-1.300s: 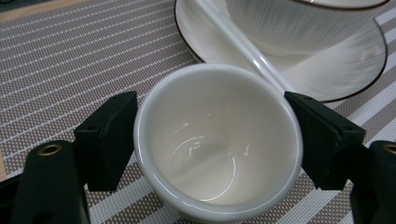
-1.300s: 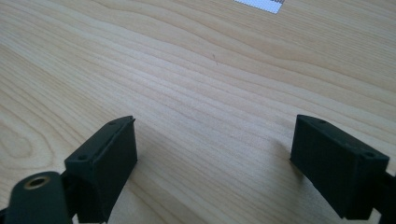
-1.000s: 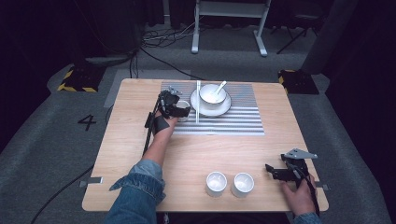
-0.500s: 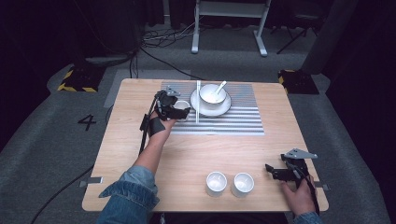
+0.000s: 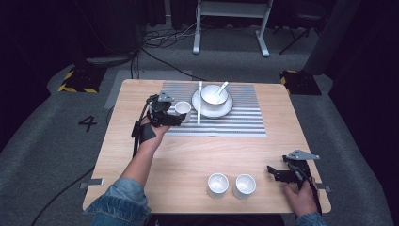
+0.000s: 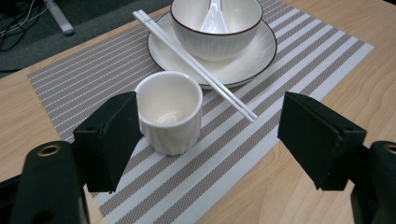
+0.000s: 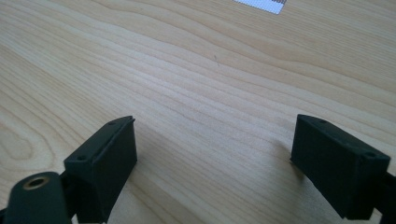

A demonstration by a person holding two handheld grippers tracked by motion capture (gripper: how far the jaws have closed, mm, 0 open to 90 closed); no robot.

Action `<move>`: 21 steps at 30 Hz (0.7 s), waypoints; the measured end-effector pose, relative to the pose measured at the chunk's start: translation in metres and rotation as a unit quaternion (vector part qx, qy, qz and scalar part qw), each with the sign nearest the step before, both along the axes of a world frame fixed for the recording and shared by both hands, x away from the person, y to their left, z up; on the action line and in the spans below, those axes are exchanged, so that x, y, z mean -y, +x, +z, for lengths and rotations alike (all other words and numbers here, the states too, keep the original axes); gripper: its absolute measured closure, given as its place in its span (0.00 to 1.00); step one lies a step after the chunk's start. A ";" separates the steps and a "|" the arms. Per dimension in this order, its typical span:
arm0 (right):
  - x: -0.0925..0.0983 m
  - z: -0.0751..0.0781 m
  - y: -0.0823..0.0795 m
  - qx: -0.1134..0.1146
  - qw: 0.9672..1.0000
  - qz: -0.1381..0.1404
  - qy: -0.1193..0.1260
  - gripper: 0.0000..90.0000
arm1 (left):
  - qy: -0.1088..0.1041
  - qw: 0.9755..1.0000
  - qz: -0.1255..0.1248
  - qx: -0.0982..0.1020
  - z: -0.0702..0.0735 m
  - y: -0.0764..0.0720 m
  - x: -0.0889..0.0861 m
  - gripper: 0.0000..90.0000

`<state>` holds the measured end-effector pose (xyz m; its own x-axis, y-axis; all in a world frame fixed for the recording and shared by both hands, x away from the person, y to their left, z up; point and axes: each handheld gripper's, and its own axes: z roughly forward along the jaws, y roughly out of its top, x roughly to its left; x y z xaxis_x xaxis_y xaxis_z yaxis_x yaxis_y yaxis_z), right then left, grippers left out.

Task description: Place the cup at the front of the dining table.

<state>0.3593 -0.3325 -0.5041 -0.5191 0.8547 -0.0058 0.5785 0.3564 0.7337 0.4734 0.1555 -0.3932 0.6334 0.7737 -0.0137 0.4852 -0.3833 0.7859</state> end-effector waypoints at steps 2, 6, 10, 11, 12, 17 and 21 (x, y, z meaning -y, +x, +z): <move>0.000 0.000 0.000 0.000 1.000 0.000 0.000 0.16 | -0.003 1.000 0.004 0.000 0.000 -0.005 -0.005 0.24; 0.000 0.000 0.000 0.000 1.000 0.000 0.000 0.16 | 0.012 1.000 0.001 -0.005 0.000 -0.015 -0.012 0.24; 0.000 0.000 0.000 0.000 1.000 0.000 0.000 0.16 | 0.016 1.000 0.004 -0.009 0.002 -0.024 -0.022 0.23; 0.000 0.000 0.000 0.000 1.000 0.000 0.000 0.16 | 0.012 1.000 0.007 -0.012 0.002 -0.027 -0.024 0.23; 0.000 0.000 0.000 0.000 1.000 0.000 0.000 0.16 | 0.011 1.000 0.008 -0.015 0.002 -0.029 -0.026 0.23; 0.000 0.000 0.000 0.000 1.000 0.000 0.000 0.16 | 0.022 0.999 0.014 -0.025 0.002 -0.044 -0.033 0.22; 0.000 0.000 0.000 0.000 1.000 0.000 0.000 0.16 | 0.007 1.000 0.016 -0.023 0.002 -0.057 -0.038 0.19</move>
